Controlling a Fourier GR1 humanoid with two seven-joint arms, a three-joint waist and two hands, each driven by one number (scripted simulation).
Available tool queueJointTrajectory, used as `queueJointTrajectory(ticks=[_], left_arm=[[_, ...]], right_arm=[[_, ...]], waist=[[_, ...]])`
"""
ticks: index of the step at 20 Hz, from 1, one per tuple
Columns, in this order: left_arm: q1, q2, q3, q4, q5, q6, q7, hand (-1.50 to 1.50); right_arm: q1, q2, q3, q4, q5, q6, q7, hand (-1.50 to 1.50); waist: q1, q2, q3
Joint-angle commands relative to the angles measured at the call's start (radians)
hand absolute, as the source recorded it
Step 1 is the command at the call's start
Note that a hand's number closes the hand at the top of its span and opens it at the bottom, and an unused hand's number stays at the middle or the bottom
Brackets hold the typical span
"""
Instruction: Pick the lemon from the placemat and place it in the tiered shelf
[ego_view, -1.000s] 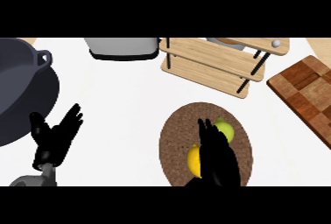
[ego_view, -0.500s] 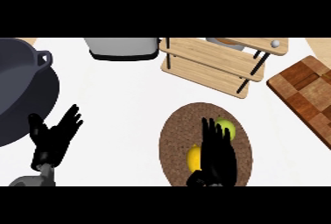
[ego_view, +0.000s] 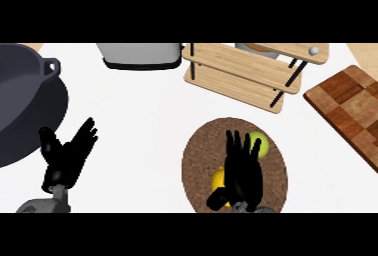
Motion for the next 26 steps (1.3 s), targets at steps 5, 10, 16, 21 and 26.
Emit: queueJointTrajectory(ticks=[5, 10, 16, 21, 26], left_arm=[[0.017, -0.018, -0.006, -0.013, -0.006, -0.004, 0.03, 0.0], [0.006, -0.024, 0.022, -0.012, -0.012, -0.023, 0.046, 0.0], [-0.012, 0.005, 0.054, 0.044, -0.012, -0.07, 0.004, 0.0], [-0.033, -0.059, -0.009, 0.027, -0.028, -0.055, 0.004, 0.0], [-0.038, -0.039, 0.001, 0.034, -0.038, -0.047, 0.033, 0.0]], right_arm=[[-0.042, 0.002, 0.04, 0.087, -0.103, 0.165, -0.093, 1.5], [-0.013, 0.003, 0.054, 0.132, -0.097, 0.035, -0.168, 1.5], [-0.238, 0.002, 0.179, 0.229, -0.216, -0.151, -0.012, 1.5], [-0.498, 0.003, 0.102, 0.336, -0.384, -0.287, 0.115, 1.5], [-0.705, 0.002, 0.149, 0.262, -0.299, -0.385, 0.282, 1.5]], waist=[[0.004, 0.014, 0.002], [0.0, 0.013, 0.002], [0.014, 0.016, 0.002], [0.062, 0.027, 0.002], [0.053, 0.014, 0.0]])
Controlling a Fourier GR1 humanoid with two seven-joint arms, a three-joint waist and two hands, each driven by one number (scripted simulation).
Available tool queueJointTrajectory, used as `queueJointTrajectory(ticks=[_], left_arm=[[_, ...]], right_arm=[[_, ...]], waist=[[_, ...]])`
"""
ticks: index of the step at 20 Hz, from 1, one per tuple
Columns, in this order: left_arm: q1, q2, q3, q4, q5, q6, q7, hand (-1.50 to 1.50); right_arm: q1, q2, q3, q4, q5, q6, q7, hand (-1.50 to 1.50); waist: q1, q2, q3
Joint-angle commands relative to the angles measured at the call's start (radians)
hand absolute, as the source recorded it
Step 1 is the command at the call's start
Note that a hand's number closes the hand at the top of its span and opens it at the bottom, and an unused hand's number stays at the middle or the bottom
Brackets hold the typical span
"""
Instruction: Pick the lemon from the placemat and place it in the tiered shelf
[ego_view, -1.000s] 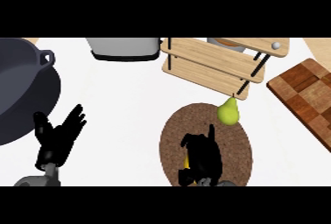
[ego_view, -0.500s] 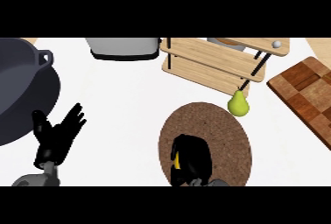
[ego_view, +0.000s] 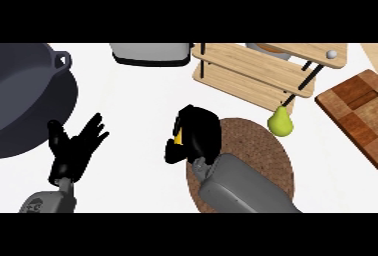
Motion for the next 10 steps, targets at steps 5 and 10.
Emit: queueJointTrajectory(ticks=[5, 10], left_arm=[[-0.002, -0.003, 0.009, 0.029, -0.017, 0.026, 0.011, 0.0], [0.047, 0.027, 0.037, 0.042, 0.007, -0.02, -0.022, 0.0]], right_arm=[[-0.363, 0.007, -0.047, -0.052, 0.13, -0.036, 0.341, 1.5], [-0.5, 0.007, -0.175, -0.059, 0.199, 0.084, 0.414, 1.5]], waist=[[-0.026, -0.016, -0.004], [-0.047, -0.019, -0.005]])
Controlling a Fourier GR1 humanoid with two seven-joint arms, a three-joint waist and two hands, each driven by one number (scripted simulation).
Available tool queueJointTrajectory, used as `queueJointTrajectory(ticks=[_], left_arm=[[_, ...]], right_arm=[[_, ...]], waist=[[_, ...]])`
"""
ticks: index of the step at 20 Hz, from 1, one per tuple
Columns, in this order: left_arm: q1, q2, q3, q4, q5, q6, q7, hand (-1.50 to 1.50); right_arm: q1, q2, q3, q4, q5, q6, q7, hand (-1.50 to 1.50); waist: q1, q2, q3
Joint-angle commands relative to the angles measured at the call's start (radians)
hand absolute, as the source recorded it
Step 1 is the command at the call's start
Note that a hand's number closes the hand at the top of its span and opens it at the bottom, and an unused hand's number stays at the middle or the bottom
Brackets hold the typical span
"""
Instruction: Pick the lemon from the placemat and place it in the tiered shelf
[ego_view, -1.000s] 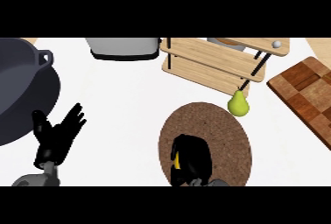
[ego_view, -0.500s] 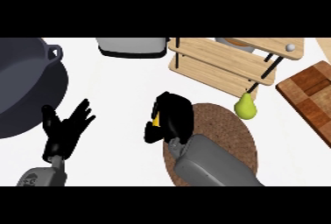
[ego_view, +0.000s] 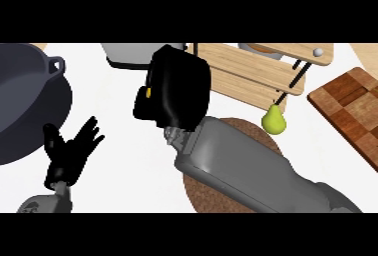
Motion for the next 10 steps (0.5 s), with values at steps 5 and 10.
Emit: queueJointTrajectory(ticks=[5, 10], left_arm=[[0.021, 0.039, 0.045, 0.027, 0.027, -0.031, 0.004, 0.0], [-0.012, -0.007, 0.017, 0.038, 0.002, 0.006, 0.009, 0.0]], right_arm=[[-0.239, 0.013, -0.195, -0.021, 0.085, 0.189, 0.272, 1.5], [-0.334, 0.007, -0.339, 0.082, 0.102, 0.19, 0.231, 1.5]], waist=[[-0.031, -0.002, -0.003], [-0.025, 0.009, -0.003]])
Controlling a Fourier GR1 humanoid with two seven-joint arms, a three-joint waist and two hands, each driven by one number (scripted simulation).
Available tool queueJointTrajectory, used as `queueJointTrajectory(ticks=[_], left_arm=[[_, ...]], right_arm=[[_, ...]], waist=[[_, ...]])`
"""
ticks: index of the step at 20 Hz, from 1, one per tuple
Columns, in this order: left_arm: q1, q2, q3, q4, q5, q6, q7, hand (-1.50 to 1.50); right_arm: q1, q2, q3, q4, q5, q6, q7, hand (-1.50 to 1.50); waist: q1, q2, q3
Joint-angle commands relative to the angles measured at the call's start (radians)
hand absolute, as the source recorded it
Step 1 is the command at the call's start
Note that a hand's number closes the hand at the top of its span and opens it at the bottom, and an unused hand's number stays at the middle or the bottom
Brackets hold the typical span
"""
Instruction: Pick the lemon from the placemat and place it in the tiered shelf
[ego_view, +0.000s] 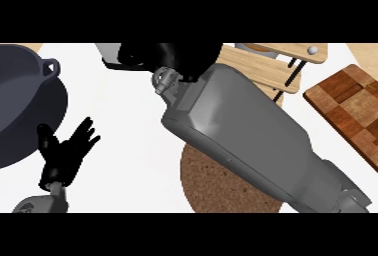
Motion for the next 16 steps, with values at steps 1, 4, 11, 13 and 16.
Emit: queueJointTrajectory(ticks=[1, 4, 11, 13, 16], left_arm=[[0.037, 0.007, 0.003, 0.015, -0.001, -0.024, -0.031, 0.0], [0.031, 0.008, 0.003, -0.002, 0.002, -0.021, -0.007, 0.0], [0.013, -0.032, -0.014, 0.001, -0.014, -0.001, -0.021, 0.0], [0.061, -0.002, 0.009, -0.04, -0.007, -0.008, -0.019, 0.0], [0.003, -0.011, 0.0, -0.005, -0.014, -0.011, 0.002, 0.0]], right_arm=[[-0.082, -0.01, -0.106, 0.035, 0.032, 0.092, 0.2, 1.5], [-0.134, -0.051, -0.19, 0.042, 0.037, 0.12, 0.164, 1.5], [-0.206, -0.147, -0.348, 0.181, 0.0, 0.18, 0.011, 1.5], [-0.138, -0.148, -0.329, 0.136, 0.002, 0.2, -0.025, 1.5], [-0.172, -0.16, -0.375, 0.23, -0.017, 0.199, -0.089, 1.5]], waist=[[0.001, 0.005, -0.003], [0.002, 0.005, -0.002], [0.009, 0.012, -0.003], [0.006, 0.008, -0.002], [0.008, 0.013, -0.002]])
